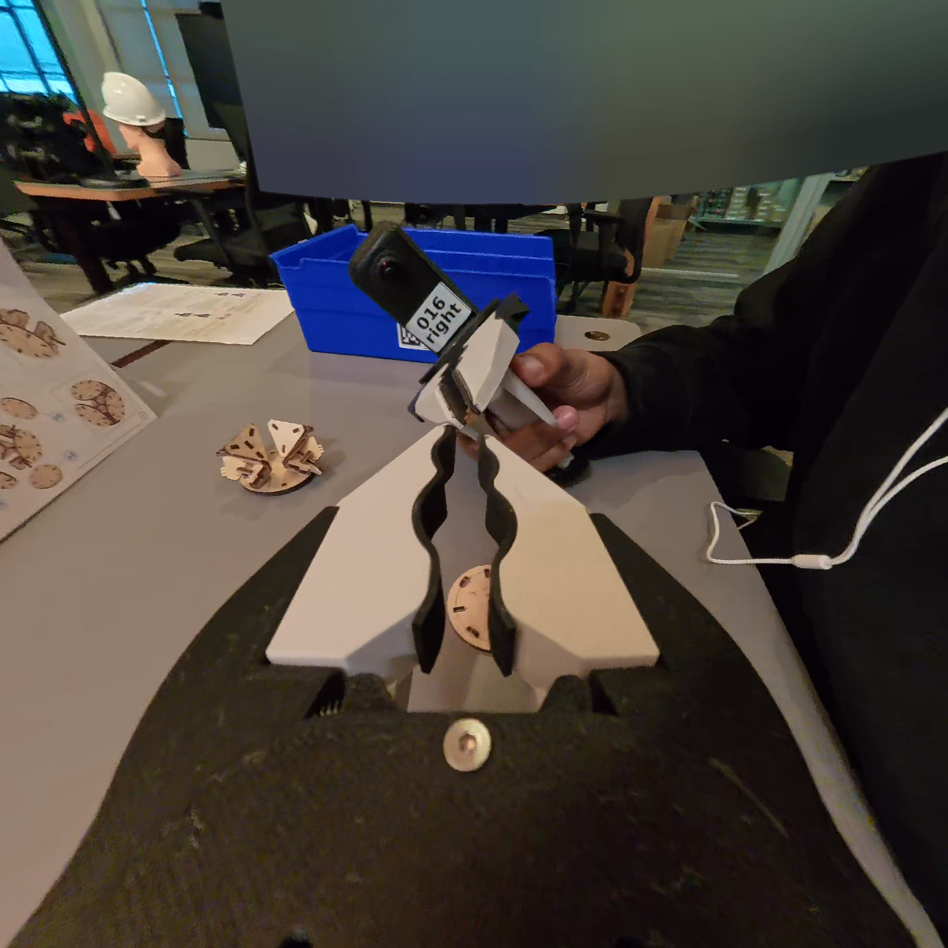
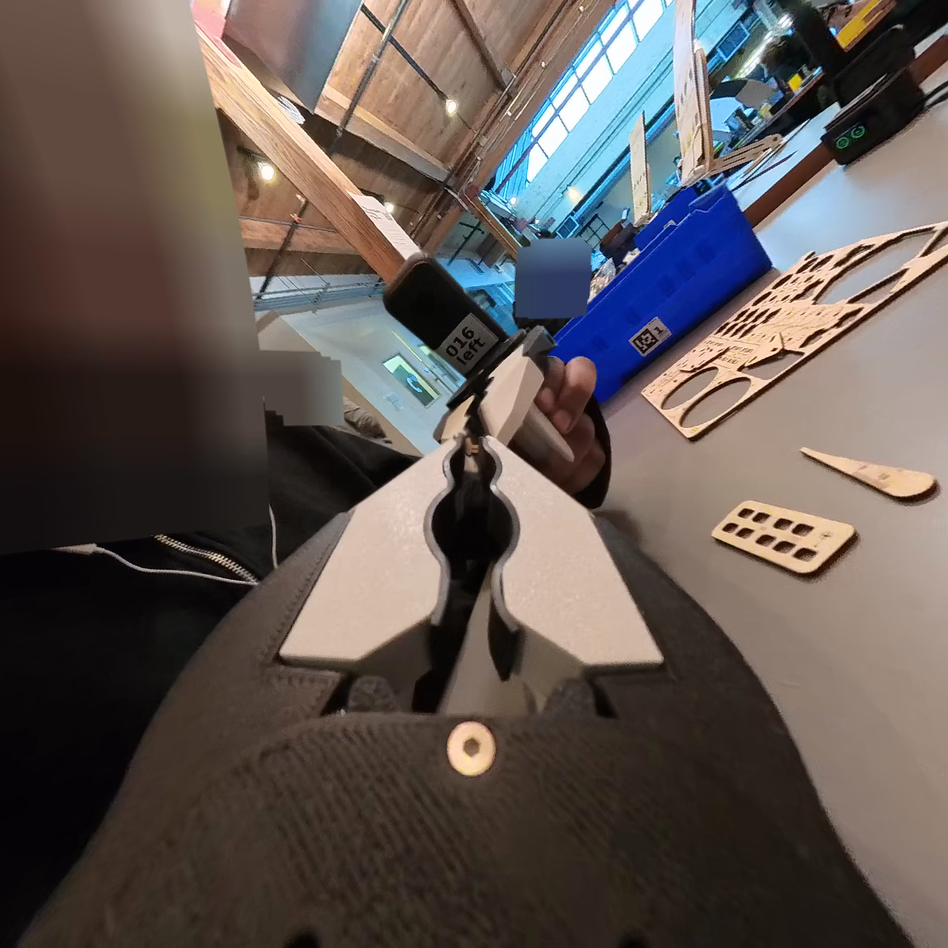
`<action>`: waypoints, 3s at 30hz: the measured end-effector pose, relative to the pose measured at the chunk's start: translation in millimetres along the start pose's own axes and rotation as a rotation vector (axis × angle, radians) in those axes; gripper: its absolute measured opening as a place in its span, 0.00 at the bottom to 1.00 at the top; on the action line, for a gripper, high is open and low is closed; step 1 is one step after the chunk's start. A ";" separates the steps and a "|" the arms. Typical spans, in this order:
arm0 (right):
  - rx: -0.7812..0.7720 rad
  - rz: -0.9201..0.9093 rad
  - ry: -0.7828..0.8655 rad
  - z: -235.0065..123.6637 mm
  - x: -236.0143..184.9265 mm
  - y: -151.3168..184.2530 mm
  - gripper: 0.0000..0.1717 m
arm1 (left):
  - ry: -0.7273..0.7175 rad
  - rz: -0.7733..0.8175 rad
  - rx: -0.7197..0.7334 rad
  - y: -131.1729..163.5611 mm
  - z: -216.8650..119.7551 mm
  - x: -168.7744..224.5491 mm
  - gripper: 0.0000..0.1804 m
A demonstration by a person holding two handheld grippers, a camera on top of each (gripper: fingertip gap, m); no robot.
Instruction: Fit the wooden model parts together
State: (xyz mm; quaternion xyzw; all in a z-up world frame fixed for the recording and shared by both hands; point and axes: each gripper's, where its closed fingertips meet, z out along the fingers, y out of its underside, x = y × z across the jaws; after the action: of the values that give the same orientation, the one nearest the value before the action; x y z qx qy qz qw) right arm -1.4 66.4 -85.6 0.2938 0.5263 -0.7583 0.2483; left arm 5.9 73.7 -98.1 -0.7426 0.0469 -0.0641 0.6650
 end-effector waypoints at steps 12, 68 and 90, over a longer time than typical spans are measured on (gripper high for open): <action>-0.045 0.008 0.013 0.3 1.7 5.4 0.02 | -0.086 0.187 -0.035 -1.5 -2.0 2.1 0.00; 0.030 -0.022 0.187 -22.4 28.6 -15.2 0.05 | -0.076 -0.198 -0.508 98.5 -76.5 -28.0 0.03; 0.040 0.001 0.203 -25.1 36.6 -15.8 0.05 | -0.018 -0.178 -0.646 117.4 -69.0 -29.2 0.00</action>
State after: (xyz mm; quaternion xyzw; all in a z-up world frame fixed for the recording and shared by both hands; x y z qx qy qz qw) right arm -33.4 92.8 -108.1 0.3741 0.5333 -0.7350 0.1881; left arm -32.0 -2.6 -208.2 -0.9168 -0.0061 -0.0969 0.3873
